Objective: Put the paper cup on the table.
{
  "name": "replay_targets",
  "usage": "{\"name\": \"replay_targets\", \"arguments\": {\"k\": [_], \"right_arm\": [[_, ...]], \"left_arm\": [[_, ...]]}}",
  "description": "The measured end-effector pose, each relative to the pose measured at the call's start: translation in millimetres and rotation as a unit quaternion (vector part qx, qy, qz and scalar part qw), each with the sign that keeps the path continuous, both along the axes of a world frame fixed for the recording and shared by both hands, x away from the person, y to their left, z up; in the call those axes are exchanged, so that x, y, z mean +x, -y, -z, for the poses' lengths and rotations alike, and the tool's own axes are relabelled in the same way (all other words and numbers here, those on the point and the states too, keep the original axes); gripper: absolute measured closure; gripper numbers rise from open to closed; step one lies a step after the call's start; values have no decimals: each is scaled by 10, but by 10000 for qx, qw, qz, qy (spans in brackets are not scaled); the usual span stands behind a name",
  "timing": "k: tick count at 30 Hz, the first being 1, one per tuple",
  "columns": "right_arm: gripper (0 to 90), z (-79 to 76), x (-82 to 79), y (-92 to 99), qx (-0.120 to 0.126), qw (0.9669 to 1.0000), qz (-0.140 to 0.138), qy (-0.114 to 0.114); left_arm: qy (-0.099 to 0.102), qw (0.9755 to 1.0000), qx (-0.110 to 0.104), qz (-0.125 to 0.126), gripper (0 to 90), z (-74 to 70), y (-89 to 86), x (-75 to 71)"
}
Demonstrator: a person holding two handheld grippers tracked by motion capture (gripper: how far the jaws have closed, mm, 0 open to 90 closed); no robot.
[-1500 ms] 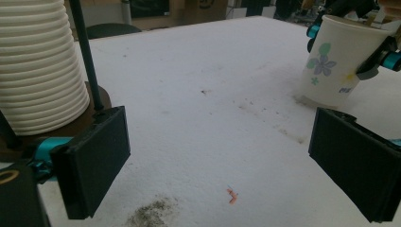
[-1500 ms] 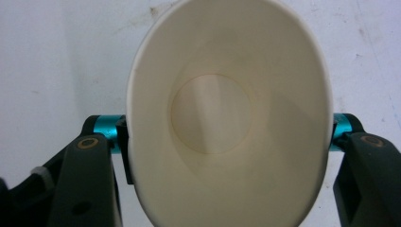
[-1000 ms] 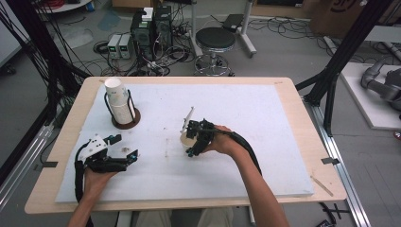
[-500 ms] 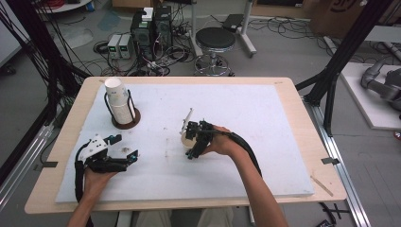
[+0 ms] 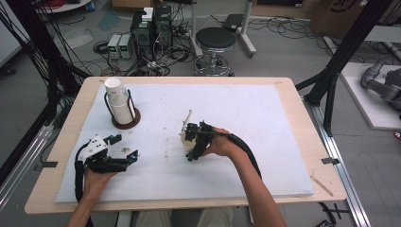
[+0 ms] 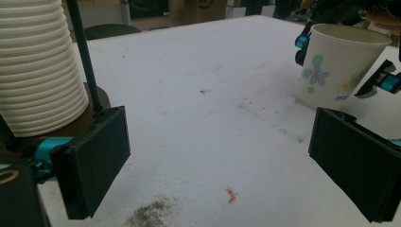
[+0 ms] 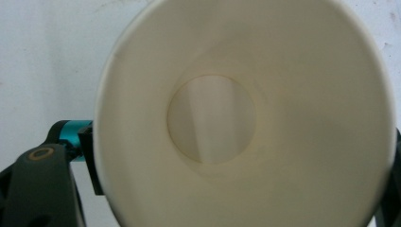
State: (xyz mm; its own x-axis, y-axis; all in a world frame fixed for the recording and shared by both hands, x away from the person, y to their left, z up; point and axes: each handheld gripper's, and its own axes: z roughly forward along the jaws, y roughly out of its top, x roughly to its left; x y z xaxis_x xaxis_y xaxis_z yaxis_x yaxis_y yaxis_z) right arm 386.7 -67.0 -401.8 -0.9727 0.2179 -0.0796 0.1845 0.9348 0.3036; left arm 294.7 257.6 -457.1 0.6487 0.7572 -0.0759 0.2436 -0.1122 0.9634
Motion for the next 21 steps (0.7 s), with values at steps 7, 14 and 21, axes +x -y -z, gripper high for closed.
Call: {"name": "replay_targets", "arguments": {"k": [7,14,21], "right_arm": [[166,-17,-4,52,115,9999,34,-22],[166,19,-31,145,175,9998,102,-64],[166,3,-55,215,267,9996,131,6]], "left_arm": [[24,10000,0,8,62,1,0,-1],[14,10000,-3,-1,61,1,1,-2],[17,10000,5,-1,61,0,-2,-1]]}}
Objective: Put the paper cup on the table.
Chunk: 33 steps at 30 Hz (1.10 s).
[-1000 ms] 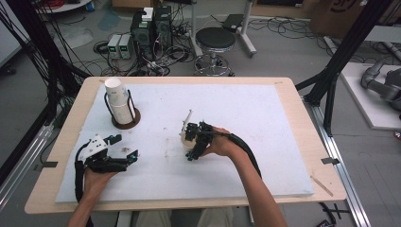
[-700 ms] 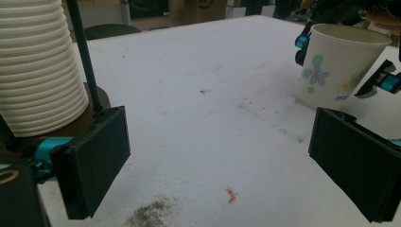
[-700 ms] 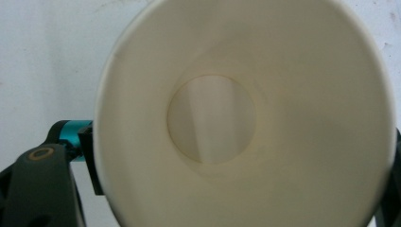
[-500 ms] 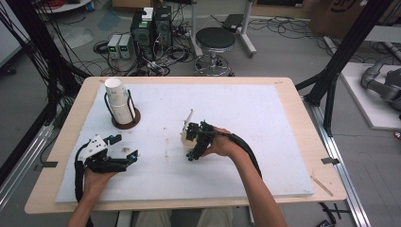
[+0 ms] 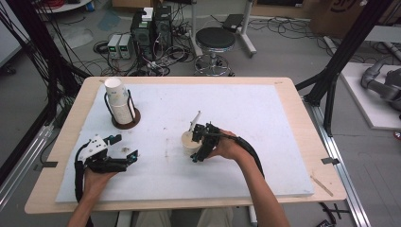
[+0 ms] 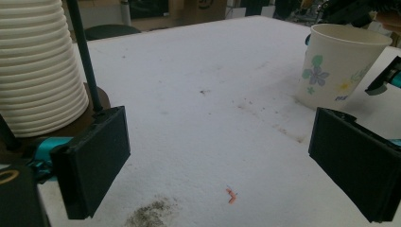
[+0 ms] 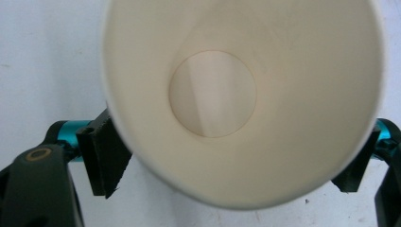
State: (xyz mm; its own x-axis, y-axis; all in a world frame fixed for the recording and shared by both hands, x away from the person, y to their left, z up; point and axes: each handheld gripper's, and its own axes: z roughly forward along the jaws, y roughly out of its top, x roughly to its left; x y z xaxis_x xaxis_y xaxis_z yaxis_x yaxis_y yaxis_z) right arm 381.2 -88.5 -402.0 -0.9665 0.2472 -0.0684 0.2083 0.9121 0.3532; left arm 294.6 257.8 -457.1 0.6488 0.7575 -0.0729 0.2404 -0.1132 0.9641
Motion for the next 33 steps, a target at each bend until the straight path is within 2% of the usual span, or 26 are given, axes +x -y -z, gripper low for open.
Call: {"name": "replay_targets", "arguments": {"k": [8,18,25,31,33], "right_arm": [[167,-37,-25,83,88,9999,38,50],[167,-45,-98,406,351,9986,376,129],[166,-52,-152,610,660,9951,662,311],[167,-20,-202,752,927,9910,875,403],[167,2,-219,797,1065,9886,973,434]], "left_arm": [[12,10000,-2,2,62,1,3,-1],[-1,10000,18,8,62,0,1,1],[-8,10000,0,-4,61,0,-5,4],[-10,10000,1,-9,62,0,-5,5],[-10,10000,6,-9,62,0,-3,6]]}}
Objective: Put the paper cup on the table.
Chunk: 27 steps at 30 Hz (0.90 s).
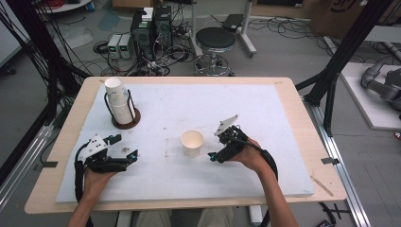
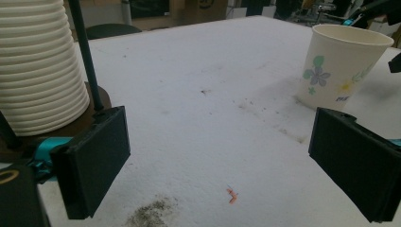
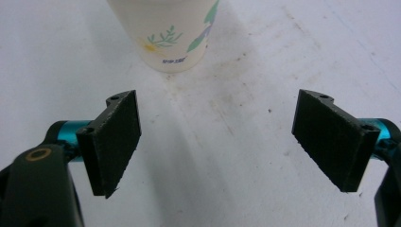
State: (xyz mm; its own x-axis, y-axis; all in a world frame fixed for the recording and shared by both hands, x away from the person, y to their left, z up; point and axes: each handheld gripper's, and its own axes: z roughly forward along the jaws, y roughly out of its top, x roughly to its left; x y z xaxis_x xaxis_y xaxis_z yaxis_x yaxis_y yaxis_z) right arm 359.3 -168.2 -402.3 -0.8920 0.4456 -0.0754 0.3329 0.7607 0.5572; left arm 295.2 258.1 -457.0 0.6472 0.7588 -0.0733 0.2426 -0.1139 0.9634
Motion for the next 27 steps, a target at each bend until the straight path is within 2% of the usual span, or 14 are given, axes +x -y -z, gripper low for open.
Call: {"name": "replay_targets", "arguments": {"k": [3,8,13,16,18,20,22,27], "right_arm": [[167,46,-39,63,240,9995,146,107],[167,126,-112,175,470,9980,354,209],[166,184,-206,333,718,9948,596,399],[167,205,-259,450,996,9907,784,485],[166,220,-290,524,1124,9876,889,641],[167,234,-319,593,1298,9845,972,666],[166,249,-347,652,1388,9815,1092,739],[167,286,-415,774,1754,9714,1325,900]], "left_arm": [[-1,10000,0,1,61,0,-1,0],[0,10000,-1,2,61,0,0,0],[-6,10000,-8,-2,61,0,-2,0],[-3,10000,6,4,61,0,-2,1],[-2,10000,1,7,61,0,-2,1],[-2,10000,-4,6,61,0,-3,1],[-16,10000,-16,-12,61,0,-3,0],[-22,10000,-37,-10,61,0,-6,1]]}}
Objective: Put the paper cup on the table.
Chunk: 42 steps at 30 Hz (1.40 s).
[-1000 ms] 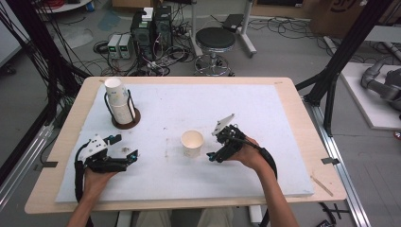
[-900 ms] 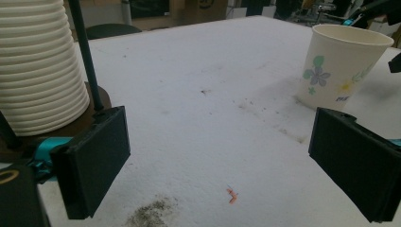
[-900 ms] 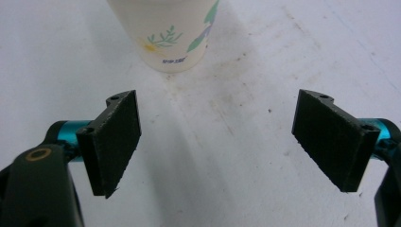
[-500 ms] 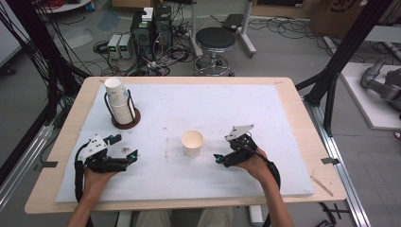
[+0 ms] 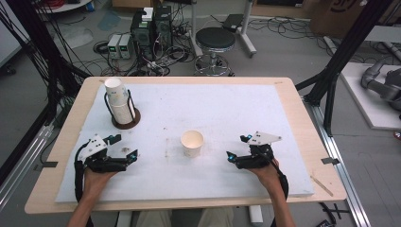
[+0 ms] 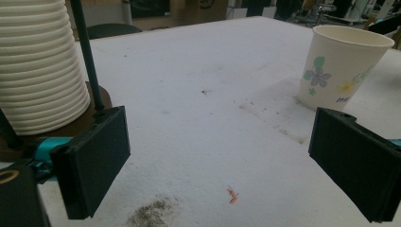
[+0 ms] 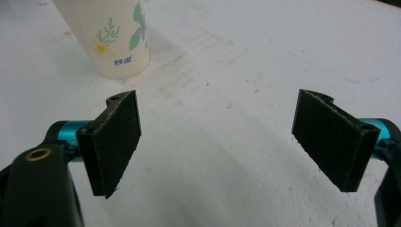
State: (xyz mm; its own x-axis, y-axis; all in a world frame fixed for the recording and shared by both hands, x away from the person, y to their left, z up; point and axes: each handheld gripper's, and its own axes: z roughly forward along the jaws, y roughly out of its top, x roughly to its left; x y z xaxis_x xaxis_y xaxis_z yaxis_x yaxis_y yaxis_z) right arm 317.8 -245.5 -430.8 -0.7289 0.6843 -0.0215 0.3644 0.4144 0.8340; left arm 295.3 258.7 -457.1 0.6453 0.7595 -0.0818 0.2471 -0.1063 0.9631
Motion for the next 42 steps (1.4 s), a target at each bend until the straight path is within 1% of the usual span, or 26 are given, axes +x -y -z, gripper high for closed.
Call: {"name": "replay_targets", "arguments": {"k": [3,4,5,6,9,12,13,14,16,17,19,21,22,23,30,36,37,42], "right_arm": [[167,19,-31,51,120,9998,97,155],[167,26,-43,66,187,9996,102,175],[167,26,-43,66,187,9996,102,175],[167,46,-59,90,262,9993,150,224],[167,83,-85,120,347,9989,230,191],[167,118,-113,147,485,9982,264,222],[167,134,-121,161,516,9979,262,284],[167,146,-134,162,552,9976,291,290],[167,170,-141,170,580,9973,313,334],[167,181,-146,168,608,9972,324,297],[167,184,-141,175,612,9971,314,317],[167,180,-141,184,621,9968,331,383],[167,180,-148,183,677,9965,344,342],[167,184,-145,194,651,9964,366,402],[167,189,-150,218,772,9953,437,386],[167,193,-157,218,759,9950,507,395],[167,196,-155,219,749,9948,537,433],[167,198,-164,230,800,9941,584,441]], "left_arm": [[10,10000,-1,-3,61,1,1,-3],[20,10000,-18,-13,61,2,5,-4],[20,10000,-18,-13,62,2,5,-4],[22,10000,-17,-15,62,1,4,-5],[23,10000,-21,-10,61,2,1,-7],[20,10000,-18,-13,61,2,1,-6],[23,10000,-15,-19,62,2,0,-6],[28,10000,-4,-21,62,1,-2,-6],[28,10000,-5,-20,61,1,-2,-6],[33,10000,-7,-24,61,2,-1,-6],[31,10000,-18,-34,61,2,-2,-10],[34,10000,-18,-36,61,1,-2,-10],[39,10000,-18,-42,62,3,-1,-10],[42,10000,-9,-41,61,2,-1,-10],[37,10000,-22,-52,61,4,0,-9],[45,10000,-9,-51,61,3,-1,-13],[51,10000,-10,-54,61,3,-1,-14],[62,10000,-33,-48,61,5,-6,-13]]}}
